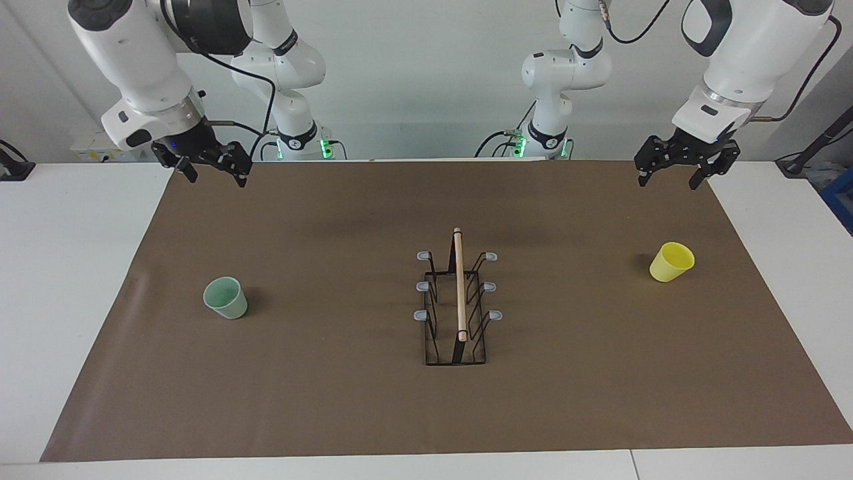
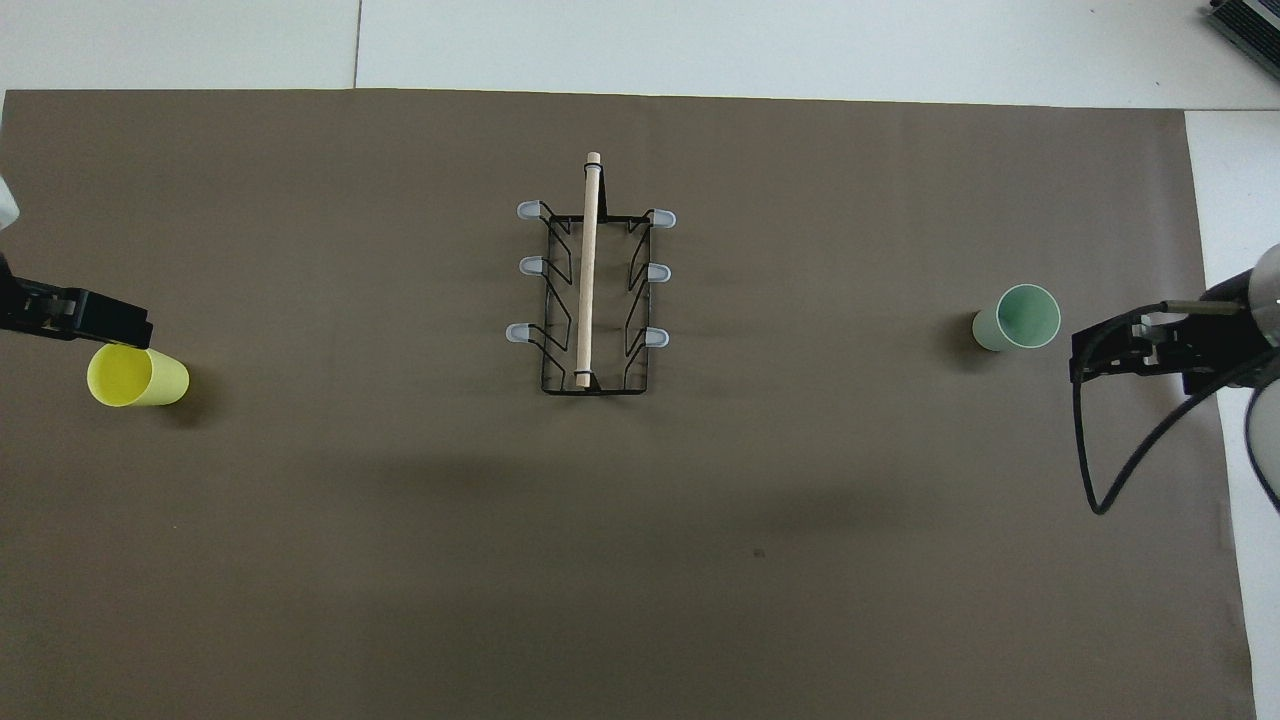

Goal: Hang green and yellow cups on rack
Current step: 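Reach the right gripper down to the pale green cup and grasp it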

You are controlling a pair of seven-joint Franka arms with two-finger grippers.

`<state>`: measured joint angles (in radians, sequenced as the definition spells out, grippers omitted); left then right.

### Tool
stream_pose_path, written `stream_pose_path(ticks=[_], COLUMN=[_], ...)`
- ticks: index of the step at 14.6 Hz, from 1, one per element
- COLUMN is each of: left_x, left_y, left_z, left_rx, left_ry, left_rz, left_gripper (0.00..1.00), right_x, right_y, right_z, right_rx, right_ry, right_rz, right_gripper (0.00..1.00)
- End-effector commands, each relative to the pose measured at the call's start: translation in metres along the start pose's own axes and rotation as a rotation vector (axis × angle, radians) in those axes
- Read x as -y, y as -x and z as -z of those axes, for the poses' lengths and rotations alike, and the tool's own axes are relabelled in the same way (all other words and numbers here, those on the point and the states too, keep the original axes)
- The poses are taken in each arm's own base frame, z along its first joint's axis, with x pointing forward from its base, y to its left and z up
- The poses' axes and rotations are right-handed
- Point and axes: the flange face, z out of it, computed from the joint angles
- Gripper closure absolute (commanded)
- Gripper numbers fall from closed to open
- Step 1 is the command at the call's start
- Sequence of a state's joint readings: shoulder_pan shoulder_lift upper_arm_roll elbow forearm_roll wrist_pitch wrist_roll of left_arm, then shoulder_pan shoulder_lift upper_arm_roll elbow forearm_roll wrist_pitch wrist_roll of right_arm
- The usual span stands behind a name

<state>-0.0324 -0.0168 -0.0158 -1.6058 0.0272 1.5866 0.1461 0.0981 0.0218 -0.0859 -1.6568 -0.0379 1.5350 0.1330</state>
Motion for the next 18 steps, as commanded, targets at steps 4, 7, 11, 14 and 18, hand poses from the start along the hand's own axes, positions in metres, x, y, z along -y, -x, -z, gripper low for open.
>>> stream_pose_path(ticks=[4,7,11,14,18], left_x=[0.001,0.001,0.001,0.001,0.001], left_y=[0.003,0.003,0.003,0.003,0.003], left_z=[0.004,0.004,0.004,0.004,0.004], left_rx=[0.010,0.010,0.010,0.010,0.010], left_ry=[-0.015,-0.015,-0.015,-0.015,-0.015], left_rz=[0.010,0.010,0.010,0.010,0.010], left_gripper=[0.00,0.00,0.00,0.00,0.00], right_x=[0.031,0.053,0.062,0.090,0.104], right_y=[-0.096,-0.119,-0.139,-0.137,-0.129], right_z=[-0.074,-0.109,-0.157,-0.192,-0.224], right_rx=[0.023,0.015,0.100,0.199,0.271], right_ry=[0.173,0.315,0.445,0.524,0.652], right_rz=[0.230,0.448,0.743,0.984,1.212], right_gripper=[0.00,0.00,0.00,0.00,0.00])
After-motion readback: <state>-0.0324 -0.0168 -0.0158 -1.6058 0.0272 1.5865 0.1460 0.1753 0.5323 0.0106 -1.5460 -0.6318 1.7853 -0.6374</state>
